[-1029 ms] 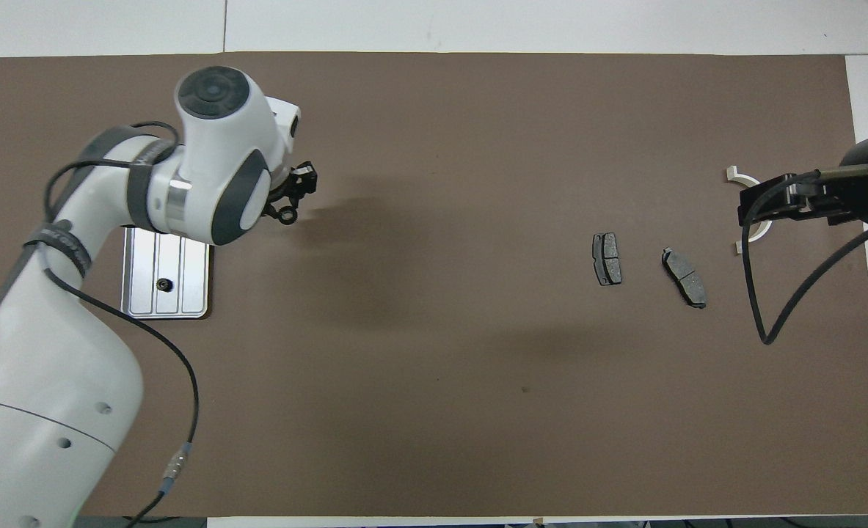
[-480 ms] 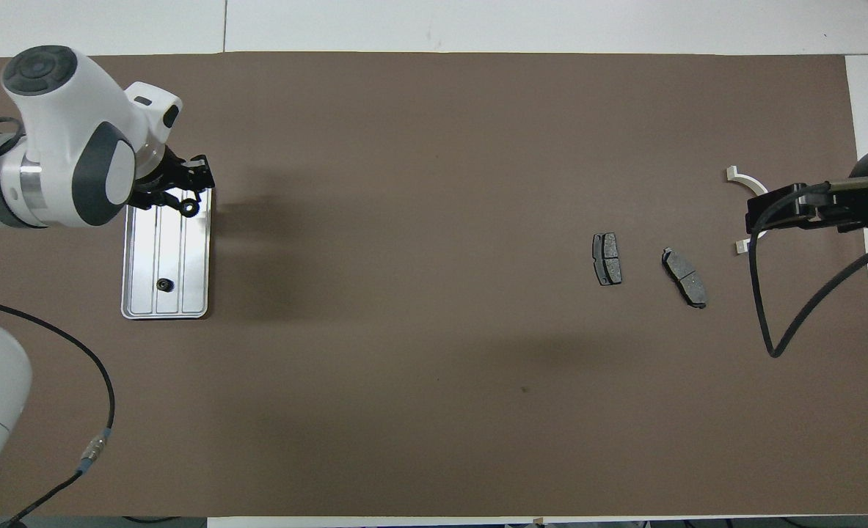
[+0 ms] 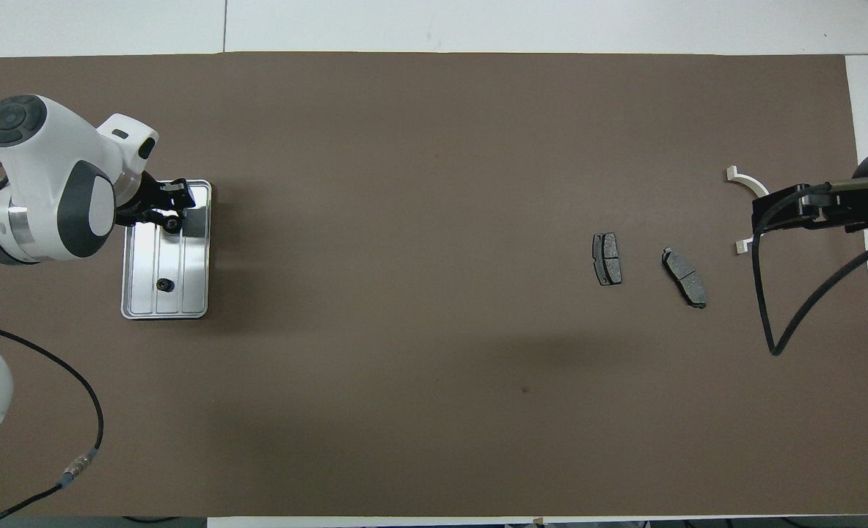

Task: Pick bearing gear from pile to tray
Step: 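Lower the ring into the silver tray and open the left gripper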

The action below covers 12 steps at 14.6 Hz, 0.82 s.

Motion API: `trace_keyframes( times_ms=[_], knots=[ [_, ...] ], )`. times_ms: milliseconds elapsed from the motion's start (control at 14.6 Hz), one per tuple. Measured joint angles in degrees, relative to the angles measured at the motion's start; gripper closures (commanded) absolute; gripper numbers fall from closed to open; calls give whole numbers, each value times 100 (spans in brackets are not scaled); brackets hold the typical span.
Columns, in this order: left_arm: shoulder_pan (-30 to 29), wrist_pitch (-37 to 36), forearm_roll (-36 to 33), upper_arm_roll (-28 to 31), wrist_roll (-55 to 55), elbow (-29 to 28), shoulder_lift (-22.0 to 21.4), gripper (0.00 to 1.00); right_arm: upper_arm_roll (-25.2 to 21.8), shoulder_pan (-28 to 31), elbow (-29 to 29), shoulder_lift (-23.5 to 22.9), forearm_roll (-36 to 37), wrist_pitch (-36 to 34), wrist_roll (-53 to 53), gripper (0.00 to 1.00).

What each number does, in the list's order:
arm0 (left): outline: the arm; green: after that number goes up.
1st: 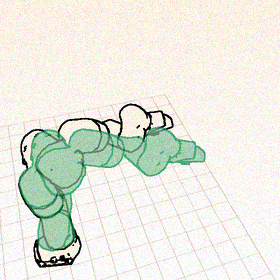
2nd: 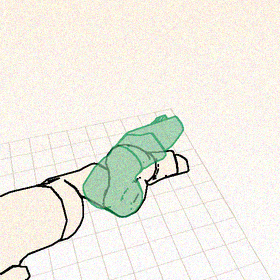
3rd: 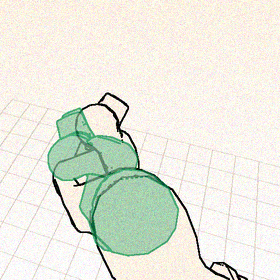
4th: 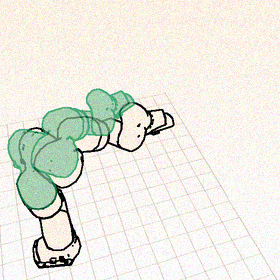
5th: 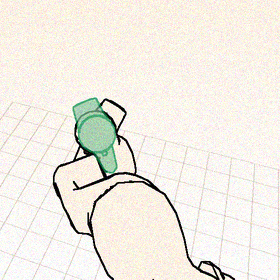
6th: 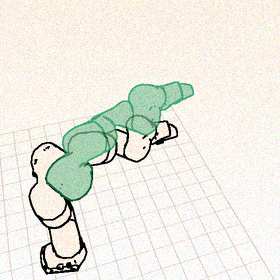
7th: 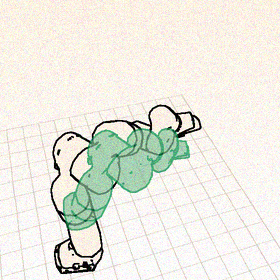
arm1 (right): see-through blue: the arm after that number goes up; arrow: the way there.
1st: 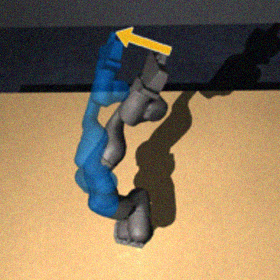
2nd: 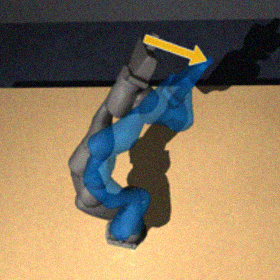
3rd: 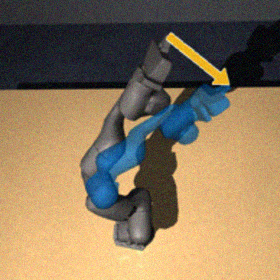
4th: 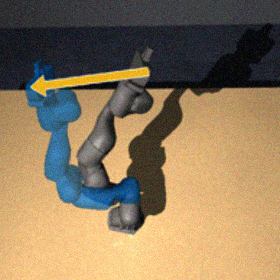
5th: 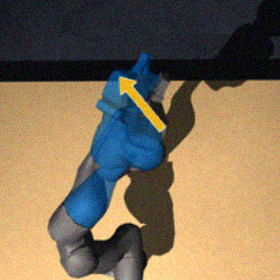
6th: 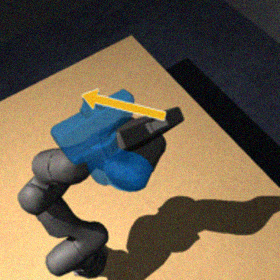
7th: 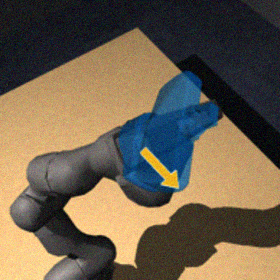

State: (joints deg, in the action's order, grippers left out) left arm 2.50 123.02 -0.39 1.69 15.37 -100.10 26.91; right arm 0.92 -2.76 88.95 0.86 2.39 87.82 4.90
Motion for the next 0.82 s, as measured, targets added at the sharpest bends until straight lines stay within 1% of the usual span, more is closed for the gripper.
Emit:
trace_keyframes(
  times_ms=[69,137,206,274,343,617,686,823],
  knots=[
    [-16,0,0,1,-65,-25,-13,89,0,3,0,0,0,0,0,0],
    [-44,0,0,1,-119,-41,-18,81,0,10,1,0,0,10,0,0],
    [-71,1,0,2,-158,-57,-22,53,-2,20,4,0,-21,45,0,0],
    [-87,3,0,3,-182,-74,-26,12,-8,31,12,0,-111,104,0,0],
    [-91,4,0,3,-192,-77,-39,0,-11,47,19,0,-243,152,3,0],
    [-99,-74,3,-1,-193,-68,-159,0,-21,101,36,-1,-365,204,7,0],
    [-143,-207,4,0,-192,-55,-293,0,-21,101,37,-1,-365,205,7,0],
    [-314,-679,4,3,-197,-13,-777,0,-21,101,37,-1,-365,205,7,0]
  ],
)
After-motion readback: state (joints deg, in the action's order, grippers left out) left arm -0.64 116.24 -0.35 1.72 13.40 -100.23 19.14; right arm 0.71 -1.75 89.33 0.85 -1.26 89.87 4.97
